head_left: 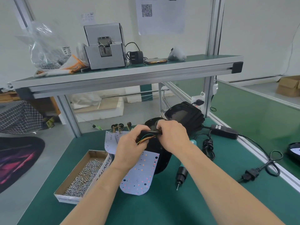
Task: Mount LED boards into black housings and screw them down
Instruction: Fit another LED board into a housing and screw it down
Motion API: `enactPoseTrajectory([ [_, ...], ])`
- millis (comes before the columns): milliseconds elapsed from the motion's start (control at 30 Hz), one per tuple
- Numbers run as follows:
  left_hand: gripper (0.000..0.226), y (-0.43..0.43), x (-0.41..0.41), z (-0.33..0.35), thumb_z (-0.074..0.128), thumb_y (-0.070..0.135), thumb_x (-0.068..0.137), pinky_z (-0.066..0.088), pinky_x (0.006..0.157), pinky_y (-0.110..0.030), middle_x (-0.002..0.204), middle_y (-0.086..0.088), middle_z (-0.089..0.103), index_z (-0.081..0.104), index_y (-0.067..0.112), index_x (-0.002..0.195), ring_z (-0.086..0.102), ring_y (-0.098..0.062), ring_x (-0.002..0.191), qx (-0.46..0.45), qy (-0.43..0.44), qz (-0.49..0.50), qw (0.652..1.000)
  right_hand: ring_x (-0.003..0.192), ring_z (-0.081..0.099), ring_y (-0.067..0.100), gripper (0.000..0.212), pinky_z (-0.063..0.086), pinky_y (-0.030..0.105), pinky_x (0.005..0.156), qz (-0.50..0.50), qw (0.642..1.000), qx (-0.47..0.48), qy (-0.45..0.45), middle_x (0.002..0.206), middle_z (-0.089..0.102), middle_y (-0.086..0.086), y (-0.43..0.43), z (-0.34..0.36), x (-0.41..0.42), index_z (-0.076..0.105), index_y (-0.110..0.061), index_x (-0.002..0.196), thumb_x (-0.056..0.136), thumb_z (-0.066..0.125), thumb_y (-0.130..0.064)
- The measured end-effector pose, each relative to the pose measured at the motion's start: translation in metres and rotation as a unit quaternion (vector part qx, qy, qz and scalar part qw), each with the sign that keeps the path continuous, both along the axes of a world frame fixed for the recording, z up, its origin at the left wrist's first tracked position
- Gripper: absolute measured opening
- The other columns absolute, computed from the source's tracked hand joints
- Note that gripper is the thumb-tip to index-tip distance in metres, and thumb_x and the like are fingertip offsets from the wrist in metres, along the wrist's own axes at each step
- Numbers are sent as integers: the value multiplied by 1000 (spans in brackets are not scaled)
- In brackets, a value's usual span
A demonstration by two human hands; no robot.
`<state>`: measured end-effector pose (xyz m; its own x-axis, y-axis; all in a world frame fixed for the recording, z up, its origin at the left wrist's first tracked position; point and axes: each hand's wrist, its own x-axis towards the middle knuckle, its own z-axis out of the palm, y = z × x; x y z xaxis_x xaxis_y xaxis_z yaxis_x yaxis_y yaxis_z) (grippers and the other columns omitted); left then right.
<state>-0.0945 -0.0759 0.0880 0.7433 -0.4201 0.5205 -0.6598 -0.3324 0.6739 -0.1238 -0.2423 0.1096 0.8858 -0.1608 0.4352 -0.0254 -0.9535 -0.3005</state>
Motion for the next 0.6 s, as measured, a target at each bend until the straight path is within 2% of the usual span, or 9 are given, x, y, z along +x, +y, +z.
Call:
enactPoseTrajectory([
  [67,36,3,4,-4,67,0,86,53,84,-38,92,10,68,64,31,106,64,-17,88,-29,-3,41,999,103,61,30,26,49,38,86,85,991,99,42,108,69,5,-6,2,0,61,-18,114,89,60,-12],
  [133,39,9,10,-7,67,0,87,52,83,-31,91,11,68,63,34,104,64,-13,88,-56,13,61,996,115,56,22,38,44,34,101,145,974,172,18,122,63,2,-8,0,-7,58,-16,124,87,63,-8],
  [200,42,16,16,-8,67,0,88,50,81,-24,93,16,67,60,38,103,62,-7,89,-65,19,68,995,109,52,18,29,40,25,95,110,969,172,-140,115,57,-1,-3,-11,-20,61,-13,114,86,68,-14],
  [267,42,21,19,-9,67,1,88,48,80,-20,95,19,66,58,39,103,62,-5,89,-65,19,67,995,85,53,14,16,43,25,79,74,949,177,-249,93,58,-7,8,-28,-33,61,-17,93,85,69,-28],
  [300,41,22,20,-9,67,1,89,48,80,-19,95,20,66,58,39,103,62,-5,90,-64,17,61,996,74,53,10,19,45,25,72,83,950,204,-222,86,59,-11,15,-36,-38,61,-21,90,84,69,-36],
  [367,39,23,23,-8,66,2,89,47,81,-16,96,19,66,57,38,103,61,-5,91,-62,19,47,997,65,56,5,30,48,22,64,115,947,297,-48,85,66,-11,28,-45,-40,62,-28,100,80,72,-47],
  [433,38,23,24,-6,64,2,91,46,78,-12,97,18,64,56,37,104,59,-1,91,-63,42,44,996,59,57,5,29,56,31,62,159,904,386,90,86,70,-6,36,-52,-38,61,-26,109,84,76,-30],
  [500,40,24,25,-2,61,0,91,45,71,-8,100,15,62,53,36,109,58,4,86,-72,98,42,992,60,52,16,11,56,46,67,170,916,356,76,75,62,0,38,-55,-36,62,-20,92,88,69,-12],
  [600,47,32,28,5,64,-2,92,49,69,-13,108,3,62,52,35,119,63,-6,86,-115,233,-17,966,66,50,33,13,51,46,66,168,938,301,36,76,56,14,33,-50,-32,55,-7,83,90,65,-11],
])
